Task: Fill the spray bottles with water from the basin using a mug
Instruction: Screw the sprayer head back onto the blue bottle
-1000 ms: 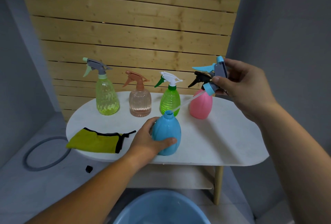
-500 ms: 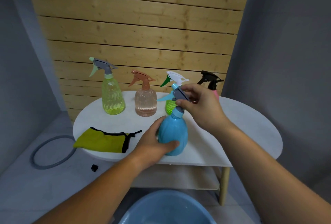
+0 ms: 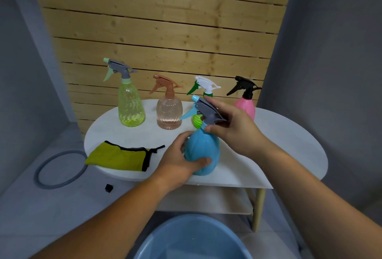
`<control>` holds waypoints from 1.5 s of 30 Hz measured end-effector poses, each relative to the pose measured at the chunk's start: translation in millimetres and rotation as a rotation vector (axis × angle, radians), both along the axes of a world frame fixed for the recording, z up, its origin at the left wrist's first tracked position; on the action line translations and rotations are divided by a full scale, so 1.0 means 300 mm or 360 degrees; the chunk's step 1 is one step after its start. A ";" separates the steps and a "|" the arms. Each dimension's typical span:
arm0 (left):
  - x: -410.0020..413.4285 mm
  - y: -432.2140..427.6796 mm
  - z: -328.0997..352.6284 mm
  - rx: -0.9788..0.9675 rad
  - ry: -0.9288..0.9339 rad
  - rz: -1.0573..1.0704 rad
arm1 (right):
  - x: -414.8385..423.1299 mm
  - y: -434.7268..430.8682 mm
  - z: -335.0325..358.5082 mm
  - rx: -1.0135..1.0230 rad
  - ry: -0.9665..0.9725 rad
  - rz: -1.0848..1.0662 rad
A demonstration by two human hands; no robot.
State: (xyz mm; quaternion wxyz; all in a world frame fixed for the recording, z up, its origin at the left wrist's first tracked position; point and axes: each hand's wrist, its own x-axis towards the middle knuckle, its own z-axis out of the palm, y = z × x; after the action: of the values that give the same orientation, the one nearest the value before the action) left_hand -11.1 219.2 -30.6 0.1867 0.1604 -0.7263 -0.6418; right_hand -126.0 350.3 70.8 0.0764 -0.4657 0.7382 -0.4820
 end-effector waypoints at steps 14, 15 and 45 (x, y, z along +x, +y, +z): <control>-0.027 0.026 0.014 -0.0081 -0.0077 0.0031 | -0.009 0.001 -0.014 0.0005 -0.0018 -0.0034; -0.024 0.018 0.014 -0.0030 -0.0076 -0.0041 | -0.008 -0.002 -0.015 -0.0004 -0.0046 -0.0050; -0.074 0.032 0.001 -0.0054 -0.0053 -0.0002 | -0.024 0.002 -0.058 -0.0205 -0.0233 -0.0087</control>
State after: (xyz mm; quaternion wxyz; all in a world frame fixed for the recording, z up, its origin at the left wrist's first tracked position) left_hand -33.4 228.9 -30.3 0.1769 0.1674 -0.7403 -0.6266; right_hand -133.3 350.8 53.4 0.0870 -0.4129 0.7106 -0.5630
